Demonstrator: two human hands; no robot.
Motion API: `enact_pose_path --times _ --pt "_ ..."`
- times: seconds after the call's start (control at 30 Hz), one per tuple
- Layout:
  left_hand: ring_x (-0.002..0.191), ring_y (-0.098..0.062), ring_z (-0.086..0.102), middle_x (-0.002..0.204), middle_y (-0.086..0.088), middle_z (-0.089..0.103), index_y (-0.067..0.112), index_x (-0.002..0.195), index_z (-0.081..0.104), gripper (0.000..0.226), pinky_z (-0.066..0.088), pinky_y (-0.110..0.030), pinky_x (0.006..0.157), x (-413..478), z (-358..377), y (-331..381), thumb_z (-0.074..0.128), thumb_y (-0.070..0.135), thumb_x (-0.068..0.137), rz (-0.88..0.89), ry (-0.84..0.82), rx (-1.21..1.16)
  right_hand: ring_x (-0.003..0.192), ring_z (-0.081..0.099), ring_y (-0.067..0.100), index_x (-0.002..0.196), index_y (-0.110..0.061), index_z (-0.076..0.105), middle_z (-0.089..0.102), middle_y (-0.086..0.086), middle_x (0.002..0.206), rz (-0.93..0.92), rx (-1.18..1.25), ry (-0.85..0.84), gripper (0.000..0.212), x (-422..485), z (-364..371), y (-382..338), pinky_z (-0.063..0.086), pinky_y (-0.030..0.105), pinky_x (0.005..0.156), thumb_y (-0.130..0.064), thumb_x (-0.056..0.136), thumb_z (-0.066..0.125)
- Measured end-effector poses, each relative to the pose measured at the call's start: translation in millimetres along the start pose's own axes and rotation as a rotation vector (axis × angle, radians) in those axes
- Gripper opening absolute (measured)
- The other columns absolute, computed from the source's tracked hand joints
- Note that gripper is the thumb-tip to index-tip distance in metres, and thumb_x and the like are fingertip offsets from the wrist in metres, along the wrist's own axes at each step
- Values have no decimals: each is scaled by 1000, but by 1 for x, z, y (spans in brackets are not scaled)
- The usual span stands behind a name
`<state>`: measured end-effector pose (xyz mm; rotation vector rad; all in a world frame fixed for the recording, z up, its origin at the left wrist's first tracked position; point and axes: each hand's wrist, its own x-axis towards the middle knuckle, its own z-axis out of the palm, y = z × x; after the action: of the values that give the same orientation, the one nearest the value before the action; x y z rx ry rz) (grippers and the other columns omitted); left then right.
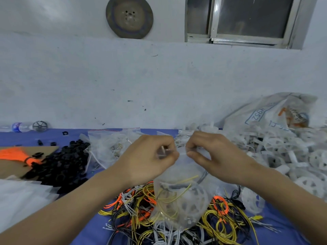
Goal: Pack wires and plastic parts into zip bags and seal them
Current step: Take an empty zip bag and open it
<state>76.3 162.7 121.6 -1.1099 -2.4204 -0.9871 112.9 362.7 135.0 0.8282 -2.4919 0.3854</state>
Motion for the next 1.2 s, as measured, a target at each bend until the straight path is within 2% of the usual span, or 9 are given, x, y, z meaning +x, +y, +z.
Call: enact_pose_path --times 0.1,0.23,0.4,0.53,0.63,0.73,0.93,1.07,1.2 --pt "75 1 58 73 19 62 32 69 58 20 45 -23 70 4 0 4 62 28 88 33 -24 60 74 51 -1 84 -16 60 53 -15 79 15 72 10 7 1 4 -2 35 11 70 -14 91 61" --pt "77 0 59 80 20 64 30 75 64 13 47 -24 70 1 -1 4 65 28 87 57 -26 29 79 58 0 82 -19 66 64 -14 80 84 231 0 7 1 -2 -2 41 11 76 -15 88 65" --pt "72 6 57 69 22 64 34 71 64 20 38 -7 65 6 -2 7 68 20 85 47 -33 -17 81 56 2 84 -15 64 62 -11 82 68 166 -1 6 4 3 -8 42 14 75 -13 89 62" --pt "72 7 57 72 27 64 41 67 59 30 38 -5 65 5 -5 7 67 18 85 41 -48 -36 80 58 0 79 -18 64 65 -10 79 123 219 -48 8 1 -11 1 40 10 74 -18 87 65" --pt "72 2 60 75 23 65 37 68 61 23 46 -17 69 8 -6 4 65 25 87 21 -53 30 79 58 6 80 -11 65 66 -6 81 145 171 -41 10 -3 -12 7 43 18 76 -17 88 63" --pt "70 -1 61 78 23 64 34 76 63 11 52 -35 73 13 -5 5 61 34 87 5 -77 119 78 56 4 82 -12 62 63 -6 82 97 124 -14 9 -3 -5 4 39 11 72 -16 90 61" --pt "77 -1 60 80 21 63 35 79 58 11 51 -38 73 17 -5 15 58 32 89 71 -99 221 82 56 1 82 -15 65 63 -10 81 104 154 -28 4 -5 -11 8 39 11 73 -17 86 66" --pt "78 -2 56 83 18 63 33 80 58 10 51 -38 74 21 0 18 56 30 88 80 -137 258 81 56 3 77 -18 64 64 -10 79 102 152 2 9 -10 -12 8 41 18 76 -15 84 68" --pt "77 -3 56 81 18 64 34 79 60 11 51 -38 74 23 5 20 57 30 88 92 -166 188 83 57 1 81 -17 70 66 -12 82 85 177 11 4 -12 -12 10 40 15 78 -21 82 69"
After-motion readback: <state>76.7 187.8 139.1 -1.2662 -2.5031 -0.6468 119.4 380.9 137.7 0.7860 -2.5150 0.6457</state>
